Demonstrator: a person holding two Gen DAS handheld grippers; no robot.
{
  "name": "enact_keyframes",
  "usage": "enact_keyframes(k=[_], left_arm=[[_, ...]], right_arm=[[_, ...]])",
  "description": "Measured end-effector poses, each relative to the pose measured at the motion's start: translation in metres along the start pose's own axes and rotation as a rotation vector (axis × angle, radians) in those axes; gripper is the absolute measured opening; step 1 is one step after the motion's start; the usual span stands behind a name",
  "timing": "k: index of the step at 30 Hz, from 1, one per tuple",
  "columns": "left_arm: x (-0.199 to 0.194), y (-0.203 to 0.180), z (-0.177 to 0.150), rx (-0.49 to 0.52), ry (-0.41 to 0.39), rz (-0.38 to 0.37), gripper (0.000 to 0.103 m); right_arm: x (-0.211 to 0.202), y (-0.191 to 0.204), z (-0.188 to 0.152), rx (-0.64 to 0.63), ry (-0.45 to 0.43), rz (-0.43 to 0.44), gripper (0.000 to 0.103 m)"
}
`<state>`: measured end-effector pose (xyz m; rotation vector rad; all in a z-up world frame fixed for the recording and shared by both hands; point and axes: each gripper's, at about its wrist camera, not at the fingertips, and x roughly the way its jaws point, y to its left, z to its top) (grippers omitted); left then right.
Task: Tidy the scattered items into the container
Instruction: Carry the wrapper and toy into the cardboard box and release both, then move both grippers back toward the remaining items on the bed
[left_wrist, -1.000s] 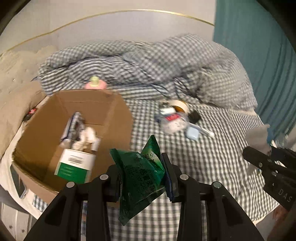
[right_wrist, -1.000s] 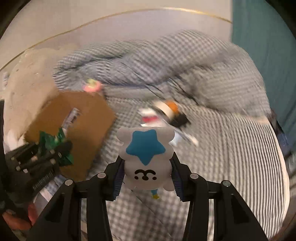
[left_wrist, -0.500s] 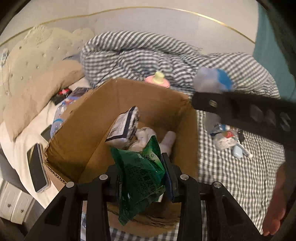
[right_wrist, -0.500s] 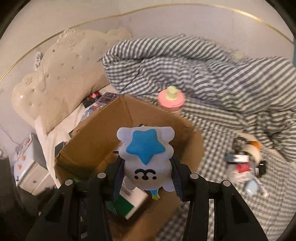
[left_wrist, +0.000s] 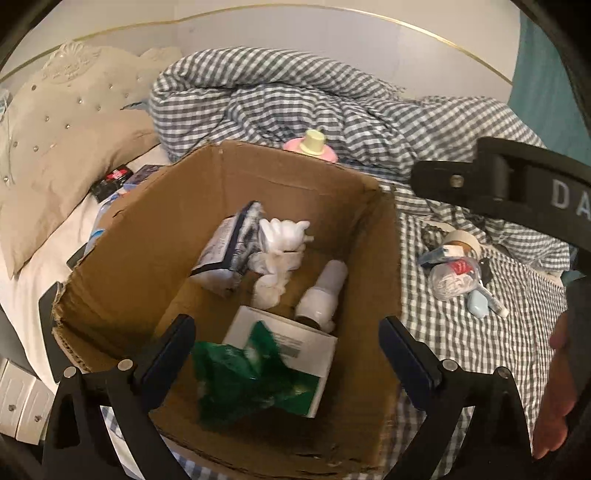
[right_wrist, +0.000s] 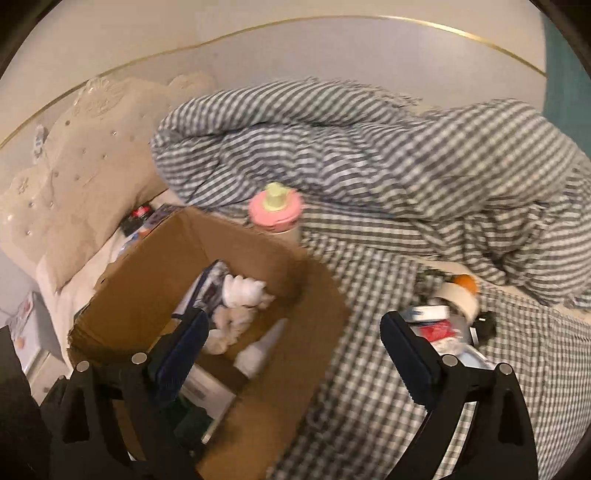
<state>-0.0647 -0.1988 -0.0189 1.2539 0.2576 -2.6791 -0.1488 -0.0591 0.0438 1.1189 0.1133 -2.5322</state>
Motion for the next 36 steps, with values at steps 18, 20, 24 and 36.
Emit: enact_keyframes(k=[18,20,24,36], left_arm=[[-0.072,-0.138,-0.031,0.205,-0.110,-0.155,0.103],[-0.072,-0.150,-0.040,0.219,-0.098,-0.164,0.103],[-0.076,-0.173,-0.058,0.247,-0.075,-0.164,0.103],[-0.066,-0.191,-0.083,0.327,-0.105,-0.157,0.103]], right_arm=[[-0.158,-0.190,-0.120,0.309,-0.059,-0.170,0.094],[-0.169,-0.198,-0.137,0.317,-0.053,-0.172,0.094],[-0.188,-0.205,-0.164,0.323,-0.058,-0.180,0.094],[-0.186,-0.221,-0.221,0.305,-0.010,-0.121,0.094]])
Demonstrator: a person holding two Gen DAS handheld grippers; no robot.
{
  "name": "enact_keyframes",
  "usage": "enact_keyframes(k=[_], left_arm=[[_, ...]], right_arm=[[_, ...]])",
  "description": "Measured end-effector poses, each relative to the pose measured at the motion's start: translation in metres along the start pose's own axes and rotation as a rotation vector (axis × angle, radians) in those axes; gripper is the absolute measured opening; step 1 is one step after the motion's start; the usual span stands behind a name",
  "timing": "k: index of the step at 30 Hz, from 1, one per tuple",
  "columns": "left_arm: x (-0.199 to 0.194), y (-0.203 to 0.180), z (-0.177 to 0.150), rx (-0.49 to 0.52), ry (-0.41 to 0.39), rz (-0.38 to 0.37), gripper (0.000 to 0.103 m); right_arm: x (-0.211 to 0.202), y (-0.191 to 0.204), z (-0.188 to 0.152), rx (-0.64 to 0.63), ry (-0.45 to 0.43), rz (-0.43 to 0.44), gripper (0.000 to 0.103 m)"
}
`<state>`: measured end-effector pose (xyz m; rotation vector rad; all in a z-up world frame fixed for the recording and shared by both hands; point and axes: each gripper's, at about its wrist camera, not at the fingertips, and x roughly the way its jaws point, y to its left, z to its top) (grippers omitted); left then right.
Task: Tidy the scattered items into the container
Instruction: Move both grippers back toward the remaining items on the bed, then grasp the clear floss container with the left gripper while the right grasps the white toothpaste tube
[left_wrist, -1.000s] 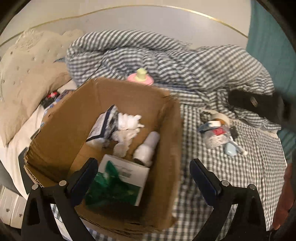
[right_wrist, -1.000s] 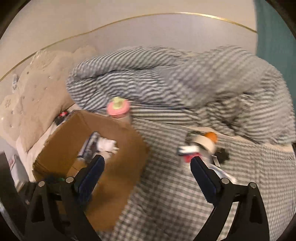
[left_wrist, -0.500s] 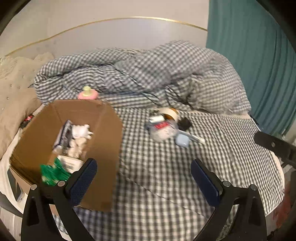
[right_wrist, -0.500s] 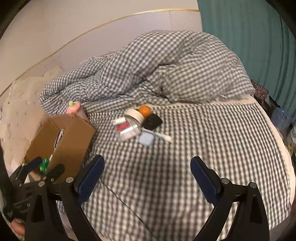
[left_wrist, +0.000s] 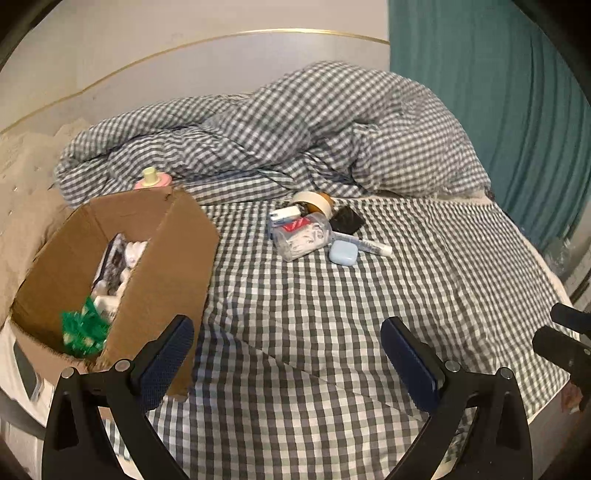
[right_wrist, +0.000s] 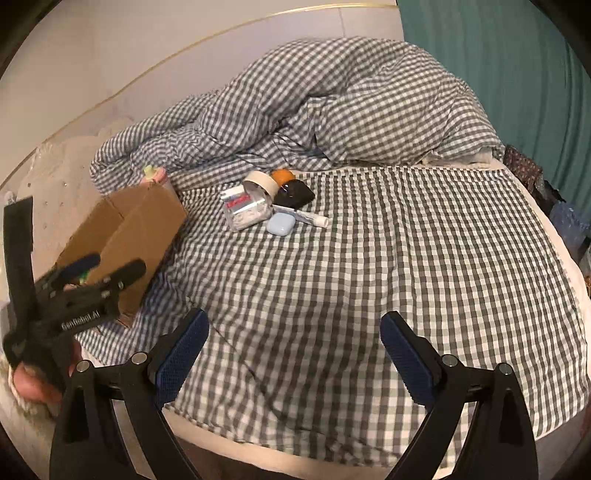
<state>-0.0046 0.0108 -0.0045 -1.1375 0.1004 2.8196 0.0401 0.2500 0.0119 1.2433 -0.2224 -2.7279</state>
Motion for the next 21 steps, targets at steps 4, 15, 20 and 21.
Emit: enact_keyframes(k=[4,15,20,21], left_arm=[[0.020,-0.008,0.016,0.062,-0.044,-0.009,0.103],[0.173,-0.011,0.075,0.152,0.013,-0.082,0.103],[0.238,-0.001,0.081,0.190,0.047,-0.092,0.103],[0.247,0.002,0.081,0.194,0.054,-0.096,0.103]], right_arm=[[0.016,-0.018,0.014,0.004,0.006,-0.013,0.094],[0.108,-0.038,0.086,0.028,0.027,-0.003,0.094],[0.165,-0.036,0.109,0.022,0.078,-0.009,0.094],[0.171,-0.035,0.110,0.017,0.082,-0.015,0.094]])
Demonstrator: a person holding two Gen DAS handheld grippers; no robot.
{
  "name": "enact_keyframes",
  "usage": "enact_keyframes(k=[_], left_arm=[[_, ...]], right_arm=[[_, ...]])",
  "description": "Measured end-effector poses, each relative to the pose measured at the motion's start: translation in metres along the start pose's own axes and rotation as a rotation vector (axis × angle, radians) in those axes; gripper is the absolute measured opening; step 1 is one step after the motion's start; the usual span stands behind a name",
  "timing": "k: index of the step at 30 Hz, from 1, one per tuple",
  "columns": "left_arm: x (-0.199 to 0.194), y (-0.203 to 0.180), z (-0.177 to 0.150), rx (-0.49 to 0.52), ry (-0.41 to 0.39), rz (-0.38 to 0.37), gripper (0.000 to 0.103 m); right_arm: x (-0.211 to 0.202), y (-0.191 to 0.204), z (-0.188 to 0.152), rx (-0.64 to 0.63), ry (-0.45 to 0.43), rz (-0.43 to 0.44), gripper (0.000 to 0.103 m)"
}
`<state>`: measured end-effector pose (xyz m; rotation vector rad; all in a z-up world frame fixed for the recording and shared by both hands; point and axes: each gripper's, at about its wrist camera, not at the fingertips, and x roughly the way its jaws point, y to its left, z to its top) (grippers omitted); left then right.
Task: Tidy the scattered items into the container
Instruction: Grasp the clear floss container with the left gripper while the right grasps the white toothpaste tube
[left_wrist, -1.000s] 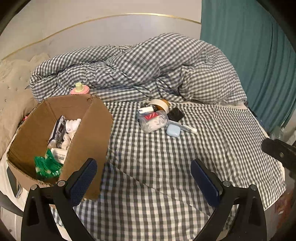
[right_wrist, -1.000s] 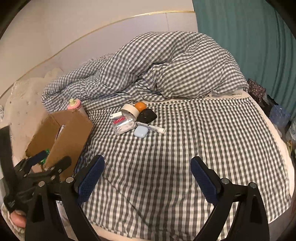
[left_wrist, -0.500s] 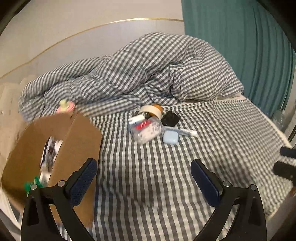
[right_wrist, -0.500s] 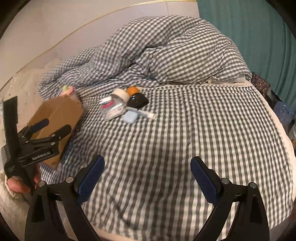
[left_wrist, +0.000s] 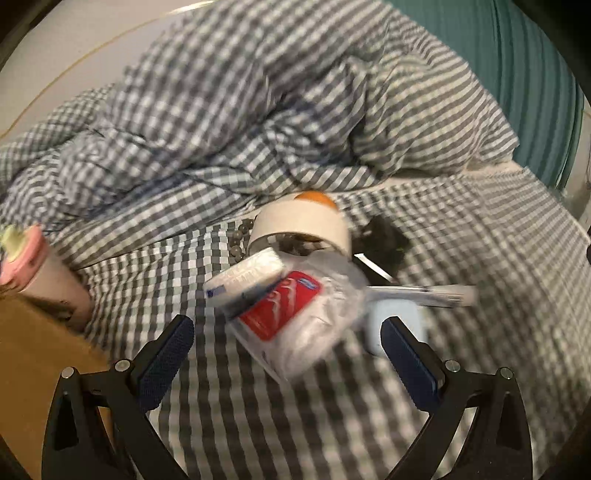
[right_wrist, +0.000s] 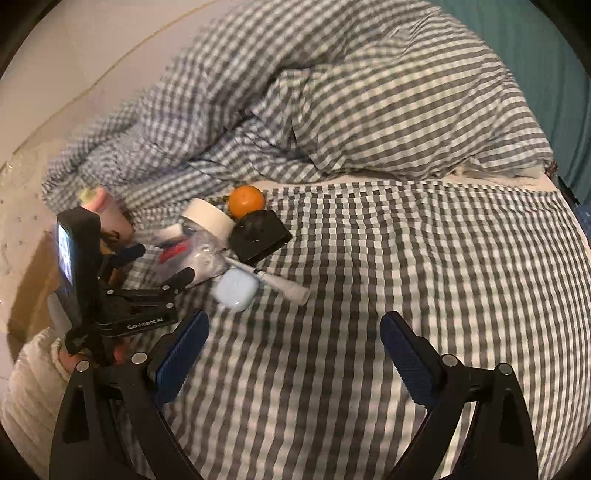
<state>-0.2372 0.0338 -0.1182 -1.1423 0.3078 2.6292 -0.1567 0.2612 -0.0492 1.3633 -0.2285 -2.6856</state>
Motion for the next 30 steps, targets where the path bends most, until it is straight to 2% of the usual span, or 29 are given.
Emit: enact_keyframes(k=[6,8,12,13,14,17,20,21,25,26,27,28,30], left_arm=[[0.045,0.009,0.000,0.002,0.024,-0.087,0.103],[0.063,0.000,-0.004,0.042,0.108,-0.083,0.103],[0.064,-0.003,-0.011,0.047,0.096,-0.089,0.102],[0.064,-0.003,-0.011,0.038,0.106,-0.099,0.095],[0.061,-0.002,-0.011,0.024,0.110,-0.129,0.078],[0.055,-0.007,-0.013,0.016,0.120,-0.123,0.072],[0.048,-0.009,-0.018,-0.002,0.114,-0.117,0.069],[0.047,-0.008,-0.020,-0.024,0.127,-0.128,0.069],[0.043,-0.002,-0.023,-0.071,0.143,-0.125,0.069],[0.042,-0.001,-0.025,-0.076,0.147,-0.117,0.069],[0.041,0.000,-0.023,-0.080,0.149,-0.113,0.069],[0.039,0.001,-0.023,-0.089,0.151,-0.109,0.069],[0.035,0.004,-0.026,-0.122,0.159,-0.107,0.069]], right_arm=[[0.042,0.001,0.004,-0.005,0.045,-0.002,0.094],[0.055,0.002,0.007,-0.013,0.059,-0.007,0.094],[0.078,0.005,0.015,-0.039,0.080,-0.013,0.094],[0.086,0.006,0.016,-0.052,0.087,-0.021,0.094],[0.091,0.008,0.017,-0.060,0.092,-0.026,0.094],[0.106,0.012,0.018,-0.083,0.110,-0.008,0.078],[0.119,0.013,0.020,-0.103,0.131,0.011,0.075],[0.125,0.013,0.021,-0.113,0.144,0.006,0.070],[0.138,0.012,0.026,-0.149,0.188,0.009,0.069],[0.139,0.011,0.028,-0.144,0.204,0.014,0.064],[0.138,0.011,0.027,-0.155,0.215,-0.004,0.051],[0.137,0.014,0.024,-0.178,0.227,-0.023,0.049],[0.135,0.026,0.013,-0.253,0.237,-0.069,0.036]])
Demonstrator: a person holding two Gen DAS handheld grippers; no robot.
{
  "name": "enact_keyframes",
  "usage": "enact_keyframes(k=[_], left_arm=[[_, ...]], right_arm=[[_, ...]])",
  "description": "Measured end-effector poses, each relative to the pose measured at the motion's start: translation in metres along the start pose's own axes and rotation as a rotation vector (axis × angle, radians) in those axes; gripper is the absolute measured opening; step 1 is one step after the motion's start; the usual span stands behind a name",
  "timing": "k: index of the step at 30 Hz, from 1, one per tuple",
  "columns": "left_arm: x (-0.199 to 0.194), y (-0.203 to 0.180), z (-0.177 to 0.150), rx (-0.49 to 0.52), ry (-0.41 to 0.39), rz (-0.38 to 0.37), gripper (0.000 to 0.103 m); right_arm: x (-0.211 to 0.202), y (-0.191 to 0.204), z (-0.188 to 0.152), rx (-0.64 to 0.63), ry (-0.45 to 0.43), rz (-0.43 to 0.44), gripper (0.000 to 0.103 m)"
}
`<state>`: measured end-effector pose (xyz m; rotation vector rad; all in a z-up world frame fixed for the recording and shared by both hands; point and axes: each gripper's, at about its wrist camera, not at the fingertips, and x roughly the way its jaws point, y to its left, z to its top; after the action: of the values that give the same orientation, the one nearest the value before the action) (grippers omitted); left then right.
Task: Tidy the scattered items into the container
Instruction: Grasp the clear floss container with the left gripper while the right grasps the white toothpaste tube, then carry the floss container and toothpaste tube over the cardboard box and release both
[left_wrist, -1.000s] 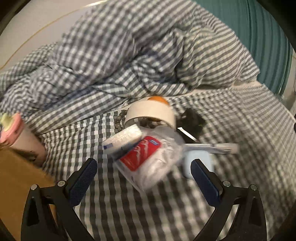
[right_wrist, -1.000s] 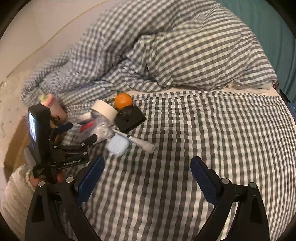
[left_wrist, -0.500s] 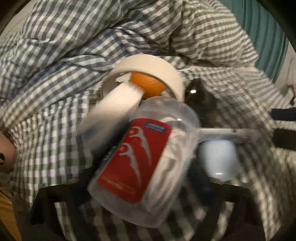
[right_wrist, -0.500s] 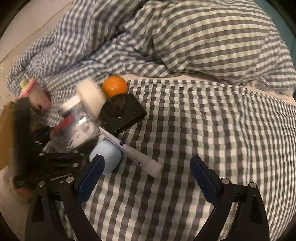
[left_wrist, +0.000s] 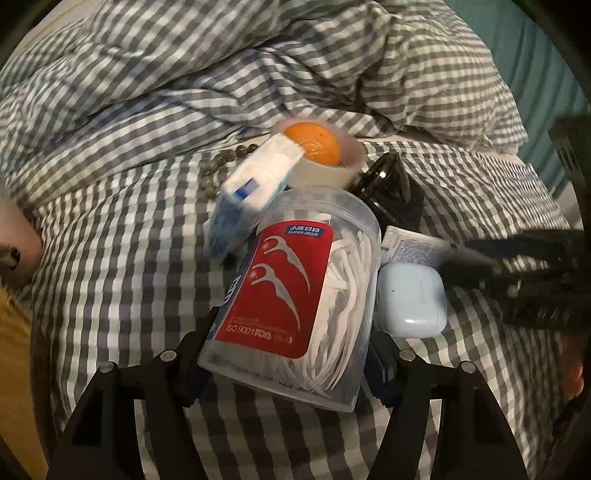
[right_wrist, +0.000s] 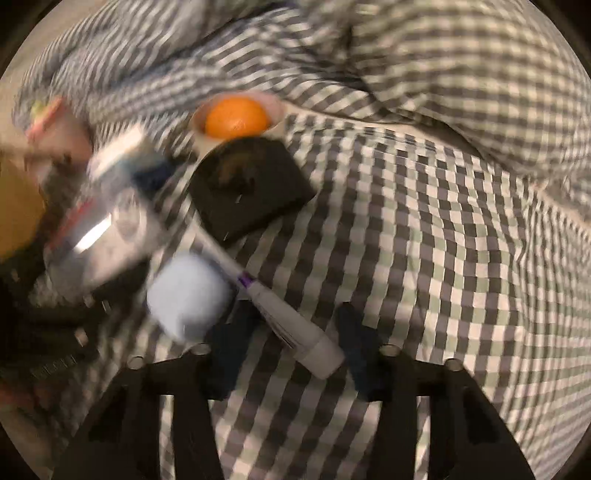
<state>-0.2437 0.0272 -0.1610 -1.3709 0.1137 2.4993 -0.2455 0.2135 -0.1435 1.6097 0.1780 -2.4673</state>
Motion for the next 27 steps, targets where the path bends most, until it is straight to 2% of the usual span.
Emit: enact_keyframes(k=[1,2,4,7,12,18,22,27], left_arm=[[-0.001,0.001,-0.001,-0.013,0.005,0.001,0.069],[-0.004,0.001,-0.004,-0.025,0.001,0.010,0.068],[-0.013,0.002,-0.009,-0.044,-0.007,0.028,0.068],[-0.026,0.001,-0.013,-0.079,-0.003,0.060,0.065],[-0.080,-0.002,-0.030,-0.161,-0.033,0.134,0.062],[-0.162,-0.023,-0.059,-0.233,-0.074,0.128,0.061],[-0.209,-0.042,-0.072,-0.206,-0.110,0.110,0.061],[-0.256,-0.057,-0.088,-0.202,-0.152,0.125,0.061]], right_arm=[[-0.002,0.006,-0.004,-0.018,0.001,-0.029,0.034],[-0.006,0.007,-0.007,-0.010,-0.006,-0.038,0.026],[-0.016,0.007,-0.012,0.036,-0.024,-0.019,0.019],[-0.047,0.012,-0.027,0.083,-0.088,-0.057,0.019],[-0.116,0.020,-0.061,0.153,-0.168,-0.010,0.019],[-0.182,0.040,-0.094,0.225,-0.228,0.035,0.019],[-0.225,0.058,-0.117,0.231,-0.279,0.043,0.019],[-0.259,0.080,-0.144,0.213,-0.293,0.028,0.019]])
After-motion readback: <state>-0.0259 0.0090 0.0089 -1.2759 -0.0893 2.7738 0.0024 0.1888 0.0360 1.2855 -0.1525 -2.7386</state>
